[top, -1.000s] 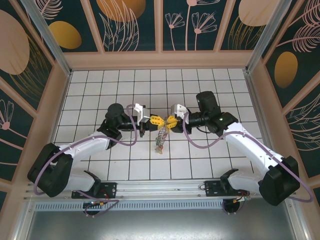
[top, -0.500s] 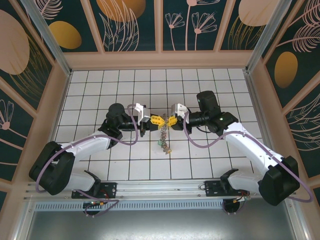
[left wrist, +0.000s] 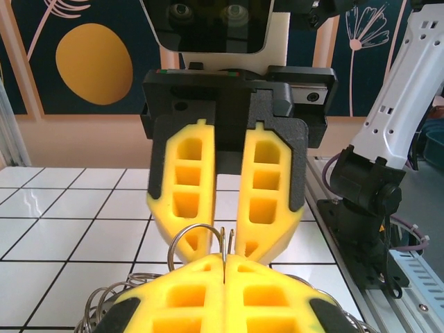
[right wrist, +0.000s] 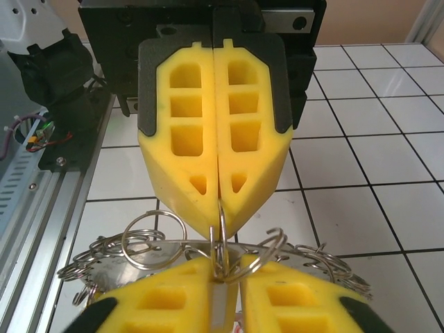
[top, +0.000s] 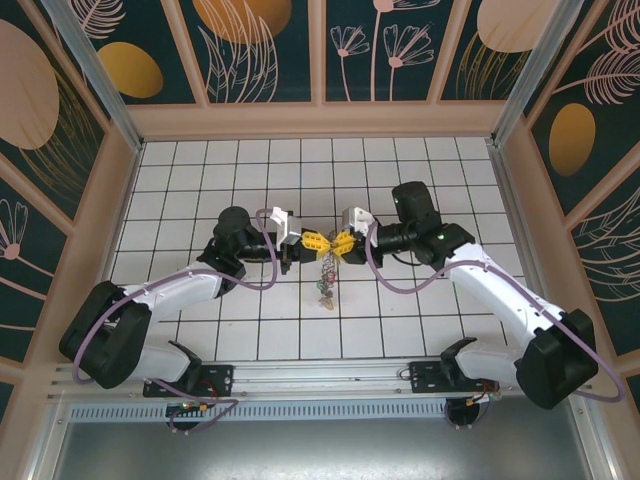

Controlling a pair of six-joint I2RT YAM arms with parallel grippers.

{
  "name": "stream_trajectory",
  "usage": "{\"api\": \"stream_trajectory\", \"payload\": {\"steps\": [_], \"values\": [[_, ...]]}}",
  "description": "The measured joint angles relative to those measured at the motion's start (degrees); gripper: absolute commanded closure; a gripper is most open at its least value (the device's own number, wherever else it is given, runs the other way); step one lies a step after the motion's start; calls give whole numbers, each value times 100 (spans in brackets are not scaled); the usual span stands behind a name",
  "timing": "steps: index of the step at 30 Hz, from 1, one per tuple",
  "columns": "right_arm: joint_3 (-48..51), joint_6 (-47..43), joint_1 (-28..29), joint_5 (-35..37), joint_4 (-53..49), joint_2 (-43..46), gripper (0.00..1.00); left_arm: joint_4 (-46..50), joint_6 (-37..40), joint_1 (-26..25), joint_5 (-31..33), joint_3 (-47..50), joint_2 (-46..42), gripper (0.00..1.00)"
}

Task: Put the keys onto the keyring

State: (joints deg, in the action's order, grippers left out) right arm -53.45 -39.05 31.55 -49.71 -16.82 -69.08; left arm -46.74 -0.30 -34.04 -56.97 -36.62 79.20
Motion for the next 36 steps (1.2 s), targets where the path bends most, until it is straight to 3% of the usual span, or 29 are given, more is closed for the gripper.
{"api": "stream_trajectory", "payload": {"steps": [14,36], "values": [[304,22,-459,221,37,459,67,4,0,-4,-9,0,7,100],[308,-105,-146,-221,247,413,71,26,0,-4,-94,-2,31,100]]}}
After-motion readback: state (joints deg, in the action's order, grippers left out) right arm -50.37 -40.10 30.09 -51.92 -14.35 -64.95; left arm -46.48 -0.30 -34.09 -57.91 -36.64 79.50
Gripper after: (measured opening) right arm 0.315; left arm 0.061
